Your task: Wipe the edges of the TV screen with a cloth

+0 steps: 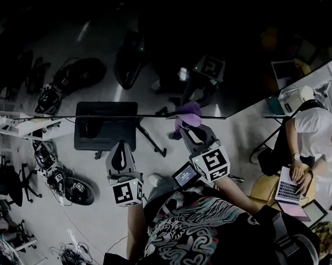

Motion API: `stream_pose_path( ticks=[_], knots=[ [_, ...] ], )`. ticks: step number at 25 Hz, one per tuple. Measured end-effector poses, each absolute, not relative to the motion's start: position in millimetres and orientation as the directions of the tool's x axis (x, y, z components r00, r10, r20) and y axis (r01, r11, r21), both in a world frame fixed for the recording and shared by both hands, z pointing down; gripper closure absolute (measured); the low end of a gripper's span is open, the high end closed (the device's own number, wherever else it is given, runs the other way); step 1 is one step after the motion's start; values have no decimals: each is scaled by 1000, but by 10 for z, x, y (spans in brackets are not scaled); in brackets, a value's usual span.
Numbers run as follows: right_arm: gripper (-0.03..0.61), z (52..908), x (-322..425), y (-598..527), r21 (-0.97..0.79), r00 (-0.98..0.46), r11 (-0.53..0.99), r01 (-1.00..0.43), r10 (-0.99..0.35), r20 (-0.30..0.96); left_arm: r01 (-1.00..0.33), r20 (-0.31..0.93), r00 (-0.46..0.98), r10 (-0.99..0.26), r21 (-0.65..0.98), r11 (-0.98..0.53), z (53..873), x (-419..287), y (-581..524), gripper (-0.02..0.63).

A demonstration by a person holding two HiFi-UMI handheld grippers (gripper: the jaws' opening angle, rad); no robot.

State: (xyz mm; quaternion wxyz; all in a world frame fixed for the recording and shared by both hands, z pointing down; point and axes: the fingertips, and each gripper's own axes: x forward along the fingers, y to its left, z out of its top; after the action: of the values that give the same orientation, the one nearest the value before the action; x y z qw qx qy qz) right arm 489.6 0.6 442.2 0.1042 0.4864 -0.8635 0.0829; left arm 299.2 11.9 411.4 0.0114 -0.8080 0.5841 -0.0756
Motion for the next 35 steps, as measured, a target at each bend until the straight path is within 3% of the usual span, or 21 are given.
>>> stream_pose_path(
  ticks=[35],
  knots=[
    [509,4492,3819,-322,-3,-487,512,-859,-815,314,-961,110,265,-958,-51,-272,4237,1673,-68,588]
  ],
)
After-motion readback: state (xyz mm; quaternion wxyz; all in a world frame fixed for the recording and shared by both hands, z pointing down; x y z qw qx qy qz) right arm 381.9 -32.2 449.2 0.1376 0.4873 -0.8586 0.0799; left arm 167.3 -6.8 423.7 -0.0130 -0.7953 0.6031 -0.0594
